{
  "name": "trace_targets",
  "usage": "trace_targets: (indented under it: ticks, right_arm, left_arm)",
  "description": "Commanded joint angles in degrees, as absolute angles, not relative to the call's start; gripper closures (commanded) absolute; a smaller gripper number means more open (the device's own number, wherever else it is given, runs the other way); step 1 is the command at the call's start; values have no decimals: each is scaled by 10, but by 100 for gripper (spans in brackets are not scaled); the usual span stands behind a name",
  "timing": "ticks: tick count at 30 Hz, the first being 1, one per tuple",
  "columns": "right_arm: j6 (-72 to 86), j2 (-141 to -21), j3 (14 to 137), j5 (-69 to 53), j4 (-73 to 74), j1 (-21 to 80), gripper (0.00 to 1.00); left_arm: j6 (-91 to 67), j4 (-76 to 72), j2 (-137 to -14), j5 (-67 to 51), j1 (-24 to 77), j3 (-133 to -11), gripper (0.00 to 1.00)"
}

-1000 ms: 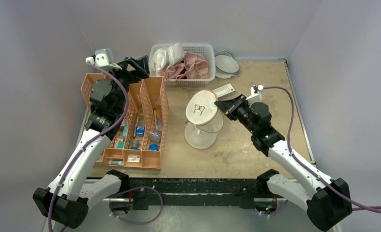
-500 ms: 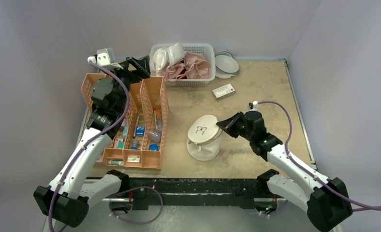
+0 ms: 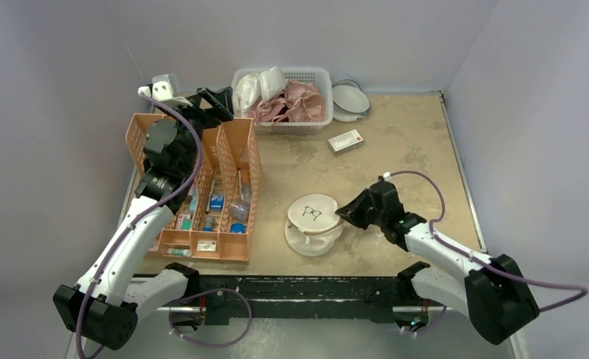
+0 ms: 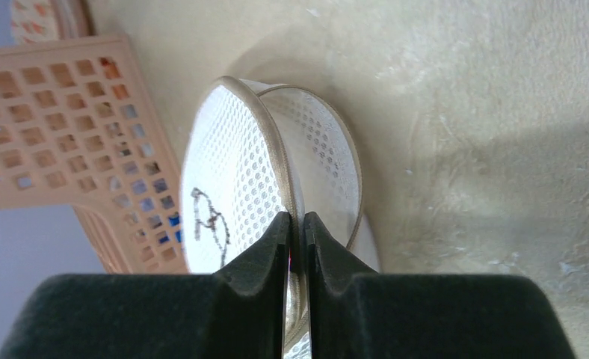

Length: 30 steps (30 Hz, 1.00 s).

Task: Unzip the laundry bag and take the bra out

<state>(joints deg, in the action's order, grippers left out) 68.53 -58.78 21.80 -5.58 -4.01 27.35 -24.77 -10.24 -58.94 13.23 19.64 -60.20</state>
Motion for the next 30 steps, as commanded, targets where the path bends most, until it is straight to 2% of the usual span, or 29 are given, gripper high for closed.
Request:
trace_targets:
  ticks: [1,12,16,18,23,26,30]
  right_arm:
    - [664,-637,208,-82,-86,274,86]
    - [606,-749,222,-65,-161,274,86]
    - [550,-760,259,-55,-106,274,81]
    - [531,-734,265,-50,-87,274,74]
    - [509,-626,272,-36,-51,274,45]
    - [486,-570,296,15,-9,274,30]
    - [404,-523,353,93,26,274,22]
  left_arm:
    - [-254,-128,-587,125,196,-611,11]
    - [-252,-126,-587,126,196,-611,11]
    - [-250,-125,-587,128,195,-612,11]
    - [-251,-123,-587,127,196,-614,11]
    - [-252,-122,-585,121,195,-616,11]
    - [-249,-121,-586,126,195,-615,11]
    - [-246,-120,-590,129,196,-616,11]
